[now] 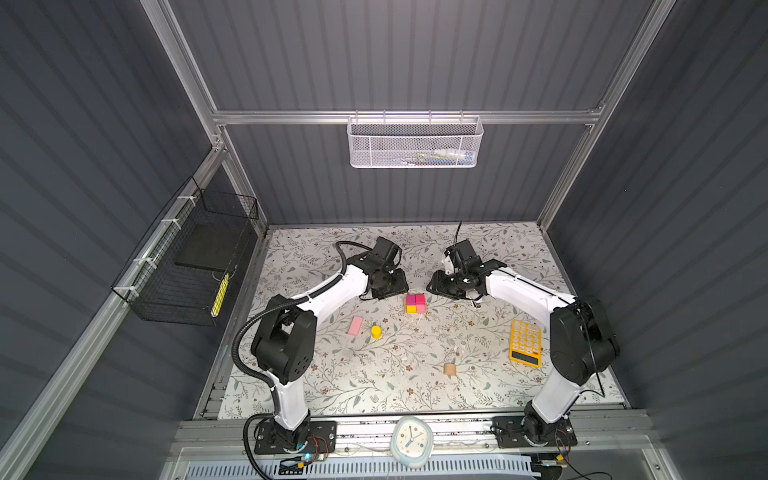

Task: Build the wood block tower
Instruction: 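Open the right gripper and lift it away from the stack, then bring the left gripper over the stack while the right gripper hovers beside it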

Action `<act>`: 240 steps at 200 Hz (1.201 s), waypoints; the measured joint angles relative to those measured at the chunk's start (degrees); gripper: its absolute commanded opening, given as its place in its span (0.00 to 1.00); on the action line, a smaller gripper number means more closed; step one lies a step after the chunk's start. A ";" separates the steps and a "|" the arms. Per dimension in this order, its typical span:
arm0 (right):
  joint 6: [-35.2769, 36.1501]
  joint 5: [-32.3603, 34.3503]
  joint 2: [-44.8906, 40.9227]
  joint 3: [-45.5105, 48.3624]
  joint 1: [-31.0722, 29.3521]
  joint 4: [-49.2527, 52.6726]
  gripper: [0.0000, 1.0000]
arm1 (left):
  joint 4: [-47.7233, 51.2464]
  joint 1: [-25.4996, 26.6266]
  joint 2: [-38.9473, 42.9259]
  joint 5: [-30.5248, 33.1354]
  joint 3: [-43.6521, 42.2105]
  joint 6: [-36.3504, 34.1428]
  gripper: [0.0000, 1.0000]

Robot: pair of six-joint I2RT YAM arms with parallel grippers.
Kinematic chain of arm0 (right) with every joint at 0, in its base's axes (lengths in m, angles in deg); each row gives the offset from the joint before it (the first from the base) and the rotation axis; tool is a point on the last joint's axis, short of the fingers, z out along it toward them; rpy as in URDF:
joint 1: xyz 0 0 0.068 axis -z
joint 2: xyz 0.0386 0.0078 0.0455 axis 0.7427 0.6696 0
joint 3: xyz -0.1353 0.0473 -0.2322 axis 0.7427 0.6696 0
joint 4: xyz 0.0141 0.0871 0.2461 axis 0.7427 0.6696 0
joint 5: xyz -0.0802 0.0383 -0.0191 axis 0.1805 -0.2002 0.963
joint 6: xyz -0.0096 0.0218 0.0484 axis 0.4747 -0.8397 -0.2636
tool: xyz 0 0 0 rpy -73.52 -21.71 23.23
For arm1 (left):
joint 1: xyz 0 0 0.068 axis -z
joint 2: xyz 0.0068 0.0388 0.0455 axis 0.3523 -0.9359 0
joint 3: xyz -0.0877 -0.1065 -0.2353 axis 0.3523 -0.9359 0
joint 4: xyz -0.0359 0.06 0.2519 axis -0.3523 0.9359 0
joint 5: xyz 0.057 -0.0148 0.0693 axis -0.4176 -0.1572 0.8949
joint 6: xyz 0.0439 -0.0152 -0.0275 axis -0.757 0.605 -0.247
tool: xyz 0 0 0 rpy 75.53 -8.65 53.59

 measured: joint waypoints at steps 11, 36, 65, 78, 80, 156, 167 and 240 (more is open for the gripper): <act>0.15 -0.79 1.01 0.00 0.15 -0.26 0.47 | 0.04 0.22 -1.27 -0.17 0.85 0.00 0.54; 0.22 -2.23 3.34 -0.02 0.22 -0.37 0.47 | 0.07 0.55 -3.17 -0.20 1.64 0.00 0.53; 0.20 -3.34 4.44 -0.13 0.22 -1.14 0.46 | 0.37 0.57 -3.89 -0.15 1.95 -0.02 0.52; 0.17 -3.54 4.55 -0.22 0.22 -1.64 0.46 | 0.44 0.55 -4.13 -0.15 2.05 -0.02 0.51; 0.17 -3.56 4.55 -0.24 0.22 -1.68 0.46 | 0.44 0.55 -4.15 -0.15 2.05 -0.02 0.51; -0.11 -6.54 6.75 -1.51 0.22 -3.08 0.43 | 0.46 0.55 -5.90 -0.15 2.64 -0.04 0.48; -0.26 -6.69 6.99 -1.53 0.22 -3.15 0.43 | 0.44 0.55 -5.90 -0.15 2.67 -0.04 0.47; -1.14 -7.58 7.26 -2.27 0.22 -3.67 0.39 | 0.44 0.55 -5.90 -0.17 2.67 -0.07 0.41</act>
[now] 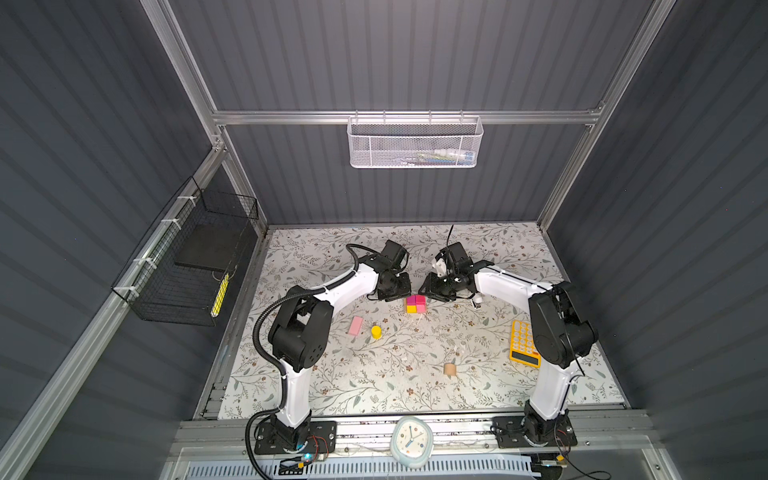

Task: Build the wood block tower
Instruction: 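Bring the left gripper over the stack while the right gripper hovers beside it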

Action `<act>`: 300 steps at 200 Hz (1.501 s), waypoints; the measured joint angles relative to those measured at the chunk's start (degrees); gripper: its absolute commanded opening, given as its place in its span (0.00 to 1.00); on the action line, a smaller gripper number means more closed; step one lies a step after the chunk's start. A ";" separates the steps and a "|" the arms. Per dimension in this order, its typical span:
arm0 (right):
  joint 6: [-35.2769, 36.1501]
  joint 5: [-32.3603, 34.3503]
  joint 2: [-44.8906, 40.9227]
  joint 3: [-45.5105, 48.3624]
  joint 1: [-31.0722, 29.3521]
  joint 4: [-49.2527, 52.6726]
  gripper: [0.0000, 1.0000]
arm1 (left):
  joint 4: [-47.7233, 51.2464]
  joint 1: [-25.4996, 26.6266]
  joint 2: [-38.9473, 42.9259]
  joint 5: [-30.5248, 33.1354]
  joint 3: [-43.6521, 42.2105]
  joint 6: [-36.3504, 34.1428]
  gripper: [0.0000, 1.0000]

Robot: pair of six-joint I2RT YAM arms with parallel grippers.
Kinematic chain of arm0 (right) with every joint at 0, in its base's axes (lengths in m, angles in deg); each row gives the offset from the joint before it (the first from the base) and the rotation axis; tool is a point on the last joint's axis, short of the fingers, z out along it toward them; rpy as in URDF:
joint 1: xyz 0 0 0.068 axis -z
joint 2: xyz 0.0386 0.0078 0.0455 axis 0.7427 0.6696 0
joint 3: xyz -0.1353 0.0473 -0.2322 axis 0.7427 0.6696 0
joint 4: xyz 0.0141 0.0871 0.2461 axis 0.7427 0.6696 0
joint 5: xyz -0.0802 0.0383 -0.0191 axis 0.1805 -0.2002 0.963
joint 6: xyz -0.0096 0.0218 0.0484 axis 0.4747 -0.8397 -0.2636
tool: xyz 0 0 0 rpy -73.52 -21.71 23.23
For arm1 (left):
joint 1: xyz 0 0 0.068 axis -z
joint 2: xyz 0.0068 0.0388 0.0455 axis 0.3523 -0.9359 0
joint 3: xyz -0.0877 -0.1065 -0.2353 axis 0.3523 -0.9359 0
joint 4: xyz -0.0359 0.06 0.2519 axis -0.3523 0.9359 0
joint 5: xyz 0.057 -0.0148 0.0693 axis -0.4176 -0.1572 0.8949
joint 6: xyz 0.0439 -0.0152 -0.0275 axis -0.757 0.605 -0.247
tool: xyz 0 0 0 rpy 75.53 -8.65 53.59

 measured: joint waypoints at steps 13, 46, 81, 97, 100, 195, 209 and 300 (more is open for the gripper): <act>-0.07 -0.07 0.04 0.00 0.00 -0.11 0.39 | -0.02 0.00 0.00 0.00 0.00 0.00 0.41; -0.17 -0.31 0.70 -0.11 -0.02 -0.13 0.38 | 0.00 0.00 0.00 0.00 0.00 0.00 0.41; -0.46 -0.46 1.01 -0.15 -0.02 -0.11 0.36 | -0.02 0.00 0.00 0.00 0.00 0.00 0.41; -0.52 -0.46 1.01 -0.22 -0.07 -0.11 0.36 | 0.00 0.00 0.00 -0.02 0.00 0.00 0.41; -0.57 -0.46 1.01 -0.22 -0.07 -0.11 0.36 | 0.00 0.00 0.00 -0.02 0.00 0.00 0.41; -1.16 -0.48 1.07 -0.37 -0.35 -0.11 0.33 | 0.00 0.00 0.00 0.00 0.00 -0.02 0.41; -1.16 -0.50 1.18 -0.39 -0.35 -0.11 0.33 | 0.00 0.00 0.00 0.00 0.00 -0.02 0.41; -1.36 -0.48 2.23 -0.72 -0.46 -0.07 0.31 | 0.02 0.00 0.00 0.00 0.00 -0.20 0.41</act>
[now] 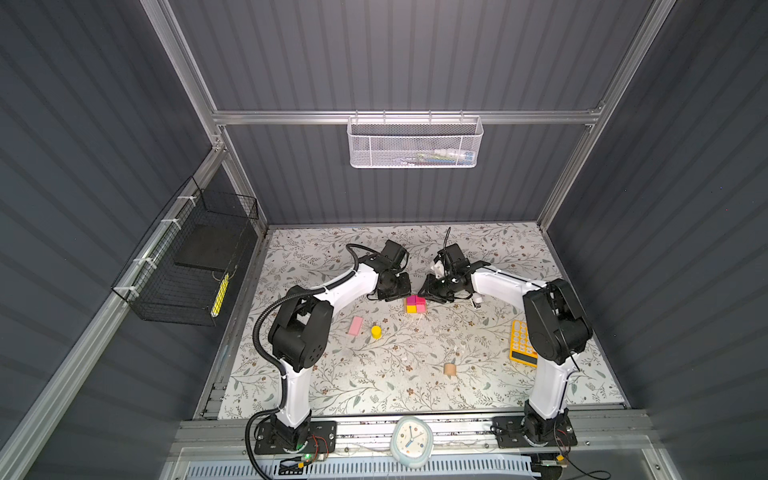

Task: Build the wood block tower
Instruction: 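Bring the left gripper over the stack while the right gripper hovers beside it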

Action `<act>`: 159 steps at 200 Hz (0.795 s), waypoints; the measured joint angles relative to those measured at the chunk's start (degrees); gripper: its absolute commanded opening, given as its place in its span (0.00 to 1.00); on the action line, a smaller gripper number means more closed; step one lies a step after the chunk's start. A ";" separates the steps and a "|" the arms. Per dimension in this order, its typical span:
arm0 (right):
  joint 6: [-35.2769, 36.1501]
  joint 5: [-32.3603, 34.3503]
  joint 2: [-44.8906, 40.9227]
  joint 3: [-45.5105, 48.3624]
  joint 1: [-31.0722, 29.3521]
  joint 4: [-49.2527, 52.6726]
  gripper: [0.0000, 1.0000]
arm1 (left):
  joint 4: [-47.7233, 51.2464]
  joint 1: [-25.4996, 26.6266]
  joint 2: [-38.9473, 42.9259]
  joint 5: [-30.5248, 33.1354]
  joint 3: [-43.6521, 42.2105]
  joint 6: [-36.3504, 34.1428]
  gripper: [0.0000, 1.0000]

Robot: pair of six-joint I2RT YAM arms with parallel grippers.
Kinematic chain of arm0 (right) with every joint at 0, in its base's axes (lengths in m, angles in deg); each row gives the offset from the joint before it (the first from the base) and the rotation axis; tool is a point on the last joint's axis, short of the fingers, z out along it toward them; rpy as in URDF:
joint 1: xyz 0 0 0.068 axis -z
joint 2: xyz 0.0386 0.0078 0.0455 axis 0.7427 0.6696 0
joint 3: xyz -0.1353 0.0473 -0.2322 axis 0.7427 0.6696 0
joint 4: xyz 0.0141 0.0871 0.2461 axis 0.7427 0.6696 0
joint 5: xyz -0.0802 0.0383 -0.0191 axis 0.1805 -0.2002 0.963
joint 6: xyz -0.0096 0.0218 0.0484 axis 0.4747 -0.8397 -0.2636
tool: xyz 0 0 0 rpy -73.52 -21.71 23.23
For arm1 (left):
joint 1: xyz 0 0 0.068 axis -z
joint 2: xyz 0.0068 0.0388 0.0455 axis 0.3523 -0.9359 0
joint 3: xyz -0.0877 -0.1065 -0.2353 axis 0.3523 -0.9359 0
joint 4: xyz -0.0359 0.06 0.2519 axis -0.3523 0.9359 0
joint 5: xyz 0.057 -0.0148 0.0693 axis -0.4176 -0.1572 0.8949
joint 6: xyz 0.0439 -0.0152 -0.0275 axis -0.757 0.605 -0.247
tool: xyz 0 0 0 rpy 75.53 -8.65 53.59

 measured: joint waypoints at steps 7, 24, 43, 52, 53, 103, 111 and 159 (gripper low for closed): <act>0.02 0.00 0.02 -0.09 0.00 -0.07 0.31 | 0.00 0.00 0.00 0.00 0.00 0.00 0.41; 0.00 0.00 0.02 -0.13 -0.02 -0.04 0.30 | 0.00 0.00 0.00 0.00 0.00 0.00 0.41; 0.00 0.00 0.11 -0.15 -0.09 -0.04 0.30 | 0.00 0.00 0.00 0.00 0.00 0.00 0.41; 0.00 0.00 0.22 -0.15 -0.11 -0.02 0.30 | 0.00 0.00 0.00 0.00 0.00 0.00 0.41; 0.00 0.00 0.22 -0.15 -0.11 -0.02 0.30 | 0.00 0.00 0.00 0.00 0.00 -0.02 0.41; 0.00 0.04 0.39 -0.24 -0.15 0.02 0.30 | 0.00 0.00 0.00 0.02 0.00 0.00 0.41; 0.00 0.07 0.37 -0.24 -0.15 0.02 0.30 | 0.02 0.00 0.00 0.00 0.00 0.00 0.41; 0.00 0.70 0.31 -0.24 -0.15 0.07 0.31 | 0.00 0.00 0.00 -0.02 0.00 -0.07 0.36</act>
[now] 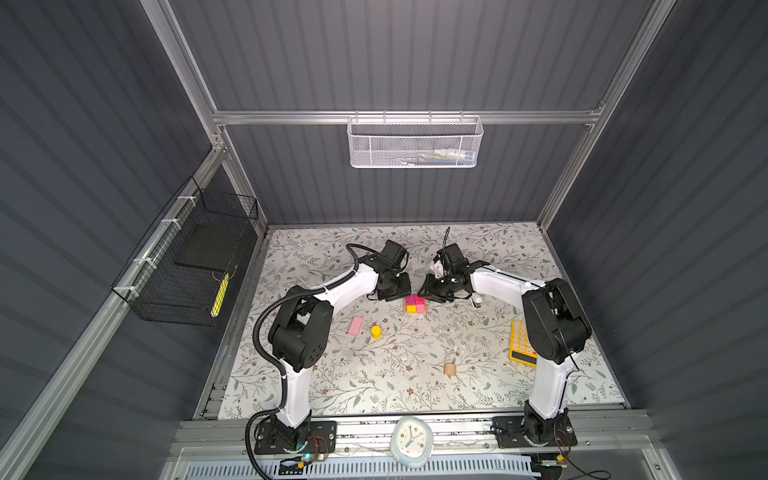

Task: Build the wood block tower
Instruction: 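Bring the left gripper over the stack while the right gripper hovers beside it, then draw the left gripper back from the stack while the right gripper retreats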

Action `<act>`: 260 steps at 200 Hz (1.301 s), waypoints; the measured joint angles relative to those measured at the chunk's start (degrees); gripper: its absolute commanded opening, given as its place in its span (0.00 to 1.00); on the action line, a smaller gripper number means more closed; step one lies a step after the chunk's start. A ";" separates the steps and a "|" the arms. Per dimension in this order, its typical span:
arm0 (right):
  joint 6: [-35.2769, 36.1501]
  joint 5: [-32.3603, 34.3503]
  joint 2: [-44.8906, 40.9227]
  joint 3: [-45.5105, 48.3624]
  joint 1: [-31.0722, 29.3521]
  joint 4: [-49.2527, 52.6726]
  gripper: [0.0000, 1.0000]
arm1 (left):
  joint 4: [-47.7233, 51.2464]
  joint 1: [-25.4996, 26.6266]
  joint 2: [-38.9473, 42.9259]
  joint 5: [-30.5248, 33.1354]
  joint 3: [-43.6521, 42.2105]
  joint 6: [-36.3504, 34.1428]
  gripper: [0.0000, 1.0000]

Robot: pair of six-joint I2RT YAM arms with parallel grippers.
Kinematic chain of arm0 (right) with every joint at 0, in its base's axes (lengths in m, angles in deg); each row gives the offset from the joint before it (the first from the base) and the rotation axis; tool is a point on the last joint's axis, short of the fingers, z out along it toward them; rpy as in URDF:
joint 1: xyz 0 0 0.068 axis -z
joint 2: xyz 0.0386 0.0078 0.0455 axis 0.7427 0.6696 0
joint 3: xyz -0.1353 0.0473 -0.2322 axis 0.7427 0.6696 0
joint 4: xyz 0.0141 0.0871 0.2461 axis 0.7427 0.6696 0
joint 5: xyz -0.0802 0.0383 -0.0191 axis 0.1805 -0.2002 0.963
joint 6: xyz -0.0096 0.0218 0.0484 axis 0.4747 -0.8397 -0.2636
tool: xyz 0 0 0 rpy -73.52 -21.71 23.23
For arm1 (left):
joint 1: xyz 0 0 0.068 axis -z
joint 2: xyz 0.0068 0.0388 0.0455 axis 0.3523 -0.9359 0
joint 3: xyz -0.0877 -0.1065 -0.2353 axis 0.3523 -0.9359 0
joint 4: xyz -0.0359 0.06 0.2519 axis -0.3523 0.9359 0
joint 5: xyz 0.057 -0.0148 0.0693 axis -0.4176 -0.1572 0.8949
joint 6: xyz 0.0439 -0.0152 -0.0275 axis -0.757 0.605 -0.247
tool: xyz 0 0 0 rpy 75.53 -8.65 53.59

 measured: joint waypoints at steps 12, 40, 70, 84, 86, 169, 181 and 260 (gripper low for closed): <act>0.00 0.11 -0.04 0.00 0.00 0.02 0.31 | 0.00 0.02 0.00 -0.04 0.00 0.00 0.35; 0.00 0.46 -0.55 0.00 0.00 0.15 0.32 | 0.00 0.02 0.00 -0.52 0.00 0.02 0.35; -0.04 0.74 -1.53 0.02 0.00 0.20 0.35 | 0.02 0.11 -0.11 -1.01 0.00 0.00 0.35; -0.13 0.96 -2.29 0.11 0.00 0.28 0.37 | 0.07 0.11 -0.11 -0.98 0.00 -0.11 0.35; -0.17 1.05 -2.45 0.17 0.00 0.28 0.37 | 0.07 0.11 -0.11 -0.98 0.00 -0.15 0.35; -0.13 5.75 -12.59 5.09 0.00 1.20 0.43 | 8.63 0.11 6.38 7.65 -0.07 -2.93 0.61; -0.13 6.51 -14.62 6.36 0.00 1.49 0.45 | 9.66 0.11 10.03 9.51 -1.01 -3.19 0.66; -1.57 9.07 -26.03 15.52 -0.44 2.62 0.63 | 17.11 0.11 24.33 18.05 -14.56 -1.38 0.80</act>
